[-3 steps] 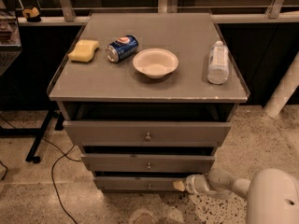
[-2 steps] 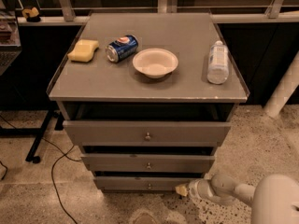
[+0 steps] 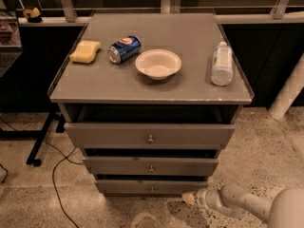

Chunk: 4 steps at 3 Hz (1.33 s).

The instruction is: Close bottom drawer

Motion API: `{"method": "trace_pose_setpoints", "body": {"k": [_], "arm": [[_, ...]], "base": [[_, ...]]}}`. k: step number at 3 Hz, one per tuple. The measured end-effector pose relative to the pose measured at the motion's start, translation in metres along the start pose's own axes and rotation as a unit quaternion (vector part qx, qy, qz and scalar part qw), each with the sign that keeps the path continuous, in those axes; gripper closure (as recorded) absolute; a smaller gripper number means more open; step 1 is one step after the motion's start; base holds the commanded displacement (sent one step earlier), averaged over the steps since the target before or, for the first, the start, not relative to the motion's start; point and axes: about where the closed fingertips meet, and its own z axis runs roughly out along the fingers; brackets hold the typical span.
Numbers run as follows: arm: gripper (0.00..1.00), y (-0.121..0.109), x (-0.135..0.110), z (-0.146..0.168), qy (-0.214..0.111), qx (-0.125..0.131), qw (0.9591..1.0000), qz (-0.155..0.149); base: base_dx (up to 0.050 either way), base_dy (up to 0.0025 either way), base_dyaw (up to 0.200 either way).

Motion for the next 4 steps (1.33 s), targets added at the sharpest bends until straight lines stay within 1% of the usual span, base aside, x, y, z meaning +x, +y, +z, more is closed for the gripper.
{"method": "trace_pose_setpoints", "body": {"k": [3,4], "arm": [[0.12,0.0001,0.0,0.0001,0.0,0.0,1.0,0.0],[0.0,0.0001,0.0,0.0001,0.0,0.0,1.0,0.0]], "base": [[0.0,0.0,0.0],[0.0,0.0,0.0]]}}
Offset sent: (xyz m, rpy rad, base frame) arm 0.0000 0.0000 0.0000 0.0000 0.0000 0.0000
